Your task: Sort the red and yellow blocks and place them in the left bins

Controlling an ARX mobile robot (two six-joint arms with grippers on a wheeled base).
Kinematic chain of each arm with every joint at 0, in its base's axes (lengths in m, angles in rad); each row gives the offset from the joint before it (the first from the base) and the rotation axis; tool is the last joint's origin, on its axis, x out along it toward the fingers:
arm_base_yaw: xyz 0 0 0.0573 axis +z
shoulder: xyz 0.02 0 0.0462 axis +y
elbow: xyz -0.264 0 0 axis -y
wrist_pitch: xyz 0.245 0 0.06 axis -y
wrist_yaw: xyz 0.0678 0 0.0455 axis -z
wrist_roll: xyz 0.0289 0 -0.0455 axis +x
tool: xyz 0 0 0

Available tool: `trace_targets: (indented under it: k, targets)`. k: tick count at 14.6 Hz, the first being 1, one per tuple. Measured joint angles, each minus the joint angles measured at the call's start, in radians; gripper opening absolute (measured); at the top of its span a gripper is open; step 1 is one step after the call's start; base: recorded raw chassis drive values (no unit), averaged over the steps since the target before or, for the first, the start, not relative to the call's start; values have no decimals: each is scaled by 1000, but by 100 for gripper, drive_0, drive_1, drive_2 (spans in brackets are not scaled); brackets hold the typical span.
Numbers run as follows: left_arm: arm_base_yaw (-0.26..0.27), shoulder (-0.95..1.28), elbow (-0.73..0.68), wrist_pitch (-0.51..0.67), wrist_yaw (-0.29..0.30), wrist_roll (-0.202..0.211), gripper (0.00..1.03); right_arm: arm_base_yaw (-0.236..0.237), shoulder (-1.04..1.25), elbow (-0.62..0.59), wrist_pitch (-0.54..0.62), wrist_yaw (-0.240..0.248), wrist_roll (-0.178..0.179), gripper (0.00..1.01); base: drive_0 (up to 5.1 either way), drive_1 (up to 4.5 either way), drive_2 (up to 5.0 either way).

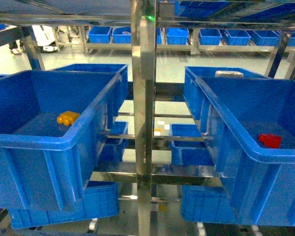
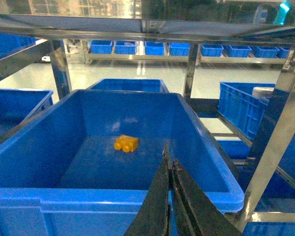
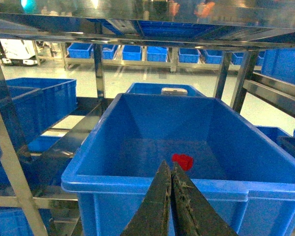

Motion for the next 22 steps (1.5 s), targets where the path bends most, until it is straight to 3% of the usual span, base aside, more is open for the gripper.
trace_targets:
  k: [7, 14, 15, 16, 20, 21, 22]
  targets:
    - [0, -247, -100, -129, 0, 0, 2, 0, -270, -1, -259, 0, 0, 2, 0, 0, 0]
    - [0, -468, -113, -333, 0, 0, 2, -4, -420, -1, -411, 0, 1, 2, 0, 0, 0]
    - [0, -492, -113, -355, 0, 1, 2, -4, -509, 0, -550, 0, 2, 2, 0, 0, 0]
    - [0, -512, -113, -378, 0, 0, 2, -4, -587, 0, -578, 0, 2, 2, 0, 0, 0]
    - [0, -598, -113, -478, -1, 2, 2, -4, -585, 0, -586, 3, 3, 2, 0, 0, 0]
    - [0, -727, -113, -625, -2, 2, 2, -4, -585, 0, -586, 3, 3, 2, 0, 0, 0]
    - [0, -734, -108, -600, -2, 2, 2, -4, -585, 0, -585, 3, 3, 2, 0, 0, 0]
